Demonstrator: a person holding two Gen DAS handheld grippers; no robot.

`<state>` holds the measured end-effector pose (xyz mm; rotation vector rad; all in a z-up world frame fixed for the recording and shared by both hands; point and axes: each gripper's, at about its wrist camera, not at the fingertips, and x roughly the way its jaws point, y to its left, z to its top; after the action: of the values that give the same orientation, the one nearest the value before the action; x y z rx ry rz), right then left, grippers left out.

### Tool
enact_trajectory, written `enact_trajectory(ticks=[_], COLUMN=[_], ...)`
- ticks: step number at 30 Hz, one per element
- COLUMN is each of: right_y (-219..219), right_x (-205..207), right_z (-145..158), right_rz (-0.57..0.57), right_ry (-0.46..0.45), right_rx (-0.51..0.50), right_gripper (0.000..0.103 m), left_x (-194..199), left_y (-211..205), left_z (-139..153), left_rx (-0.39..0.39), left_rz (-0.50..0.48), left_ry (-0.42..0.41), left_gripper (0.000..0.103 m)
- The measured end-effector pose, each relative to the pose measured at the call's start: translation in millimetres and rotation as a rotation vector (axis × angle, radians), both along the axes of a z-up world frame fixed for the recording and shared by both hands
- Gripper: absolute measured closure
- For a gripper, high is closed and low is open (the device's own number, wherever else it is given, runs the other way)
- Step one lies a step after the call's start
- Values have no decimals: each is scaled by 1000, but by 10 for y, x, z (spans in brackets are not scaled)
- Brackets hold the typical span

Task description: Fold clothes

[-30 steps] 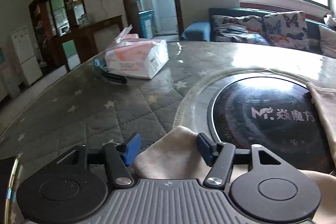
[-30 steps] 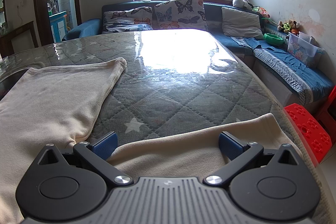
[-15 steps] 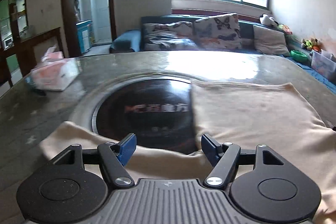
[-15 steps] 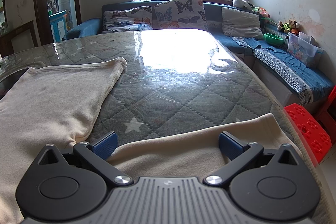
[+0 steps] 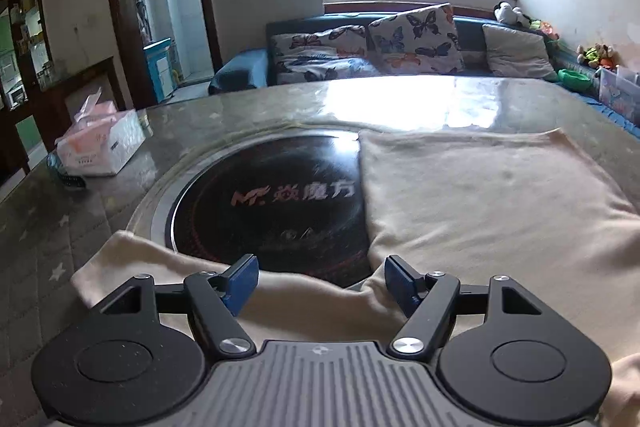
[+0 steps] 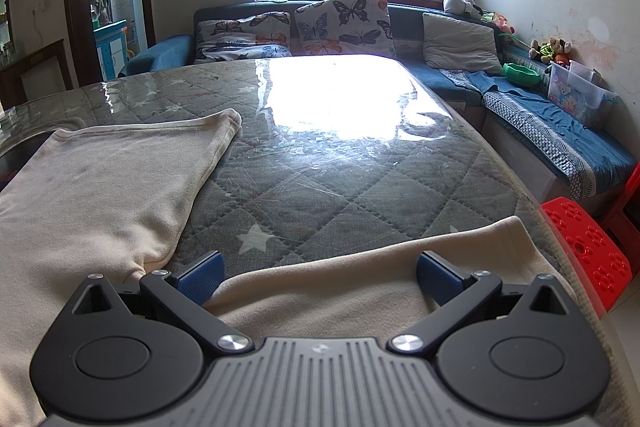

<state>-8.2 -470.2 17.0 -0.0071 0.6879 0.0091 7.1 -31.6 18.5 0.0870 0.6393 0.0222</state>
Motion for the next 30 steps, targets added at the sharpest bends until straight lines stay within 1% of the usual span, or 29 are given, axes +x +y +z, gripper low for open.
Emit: enact_trajectory(ticks=[3,7,10,14,18,20,23,25,28,30], right_y=[-12,-1,10,-11,-123,-170,-244,-264,-282,-284], right_x=[-71,-248,-390,-549,-630,-639,-606,-577,-535,-547], right_z=[102,237,221,98,77,116,123,101,35,-6], right_rz=[23,70,107,124,95,79,60,41,12,9], right_ry=[-17,-28,-9,27,29,2,-3,-3,12,4], right_rx=[0,-16,-39,-56,-18,-36,-16,-20,-2,6], right_gripper=[0,0,0,0,0,0,0,0,0,0], left_x=[-43,-104,-181,-310,-369,-366,-353,-346,-345,-346], left_y=[-56,-158,-267,-458,-613,-645,-670,-682,-693,-710], left_z=[88,163,196,166,84,53,30,26,16,13], left_rx=[0,-15,-32,-31,-13,-14,-11,-14,-15,-12], left_rz=[-21,-56,-91,-170,-204,-200,-190,-183,-180,-181], left_ry=[-22,-26,-26,-18,5,21,36,46,57,63], left_gripper=[25,22,17,16,14,13,10,6,4,2])
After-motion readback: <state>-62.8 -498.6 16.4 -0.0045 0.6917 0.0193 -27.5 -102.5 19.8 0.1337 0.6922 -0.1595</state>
